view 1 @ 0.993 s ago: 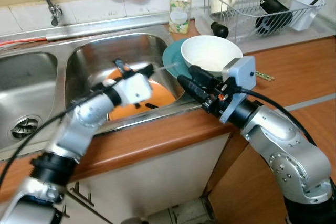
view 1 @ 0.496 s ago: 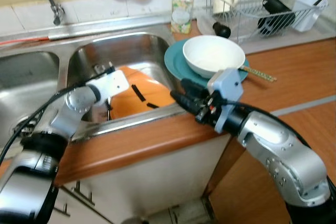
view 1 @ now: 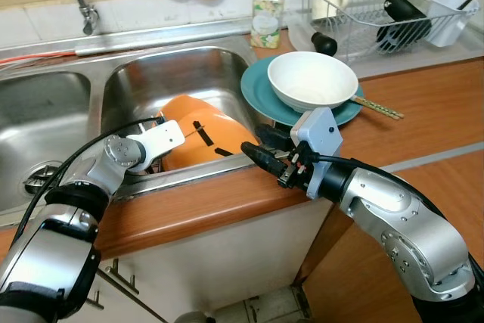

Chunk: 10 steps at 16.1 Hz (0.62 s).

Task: Kitchen organization

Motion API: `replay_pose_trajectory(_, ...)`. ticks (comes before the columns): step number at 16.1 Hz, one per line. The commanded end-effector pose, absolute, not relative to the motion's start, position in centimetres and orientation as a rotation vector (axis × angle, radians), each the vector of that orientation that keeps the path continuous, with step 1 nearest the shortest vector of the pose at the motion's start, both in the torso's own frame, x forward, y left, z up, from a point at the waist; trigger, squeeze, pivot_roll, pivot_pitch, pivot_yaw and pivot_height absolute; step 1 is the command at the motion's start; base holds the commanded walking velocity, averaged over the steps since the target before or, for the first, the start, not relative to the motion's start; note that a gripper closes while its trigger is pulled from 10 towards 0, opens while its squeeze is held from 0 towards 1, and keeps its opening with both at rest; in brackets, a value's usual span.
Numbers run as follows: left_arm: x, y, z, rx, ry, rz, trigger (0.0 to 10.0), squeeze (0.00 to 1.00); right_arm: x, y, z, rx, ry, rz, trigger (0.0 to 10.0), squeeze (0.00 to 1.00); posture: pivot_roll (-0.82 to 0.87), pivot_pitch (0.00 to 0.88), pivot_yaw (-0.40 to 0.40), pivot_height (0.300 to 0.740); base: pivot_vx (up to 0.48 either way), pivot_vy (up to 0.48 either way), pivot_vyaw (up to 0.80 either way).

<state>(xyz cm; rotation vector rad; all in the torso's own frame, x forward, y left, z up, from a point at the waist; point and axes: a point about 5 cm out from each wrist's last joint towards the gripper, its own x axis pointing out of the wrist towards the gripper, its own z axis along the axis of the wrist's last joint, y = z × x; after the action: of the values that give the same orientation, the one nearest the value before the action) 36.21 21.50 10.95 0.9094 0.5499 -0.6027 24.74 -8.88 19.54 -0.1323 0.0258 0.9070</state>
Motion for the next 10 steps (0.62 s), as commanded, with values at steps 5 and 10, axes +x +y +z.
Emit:
replay_pose_trajectory(5, 36.3, 21.1, 10.9, 0.892, 0.564, -0.634, 10.0, 1.00, 24.6, -8.8, 18.9, -0.158, 0.066, 0.925, 10.0, 0.00, -0.07, 0.000, 0.059, 0.740, 0.000, 0.000, 0.00)
replay_pose_trajectory(10, 36.8, 21.2, 12.3, 0.773, 0.364, -0.536, 10.0, 0.00, 26.1, -9.9, 19.4, -0.155, 0.011, 0.768, 10.0, 0.00, -0.06, 0.000, 0.053, 0.740, 0.000, 0.000, 0.00)
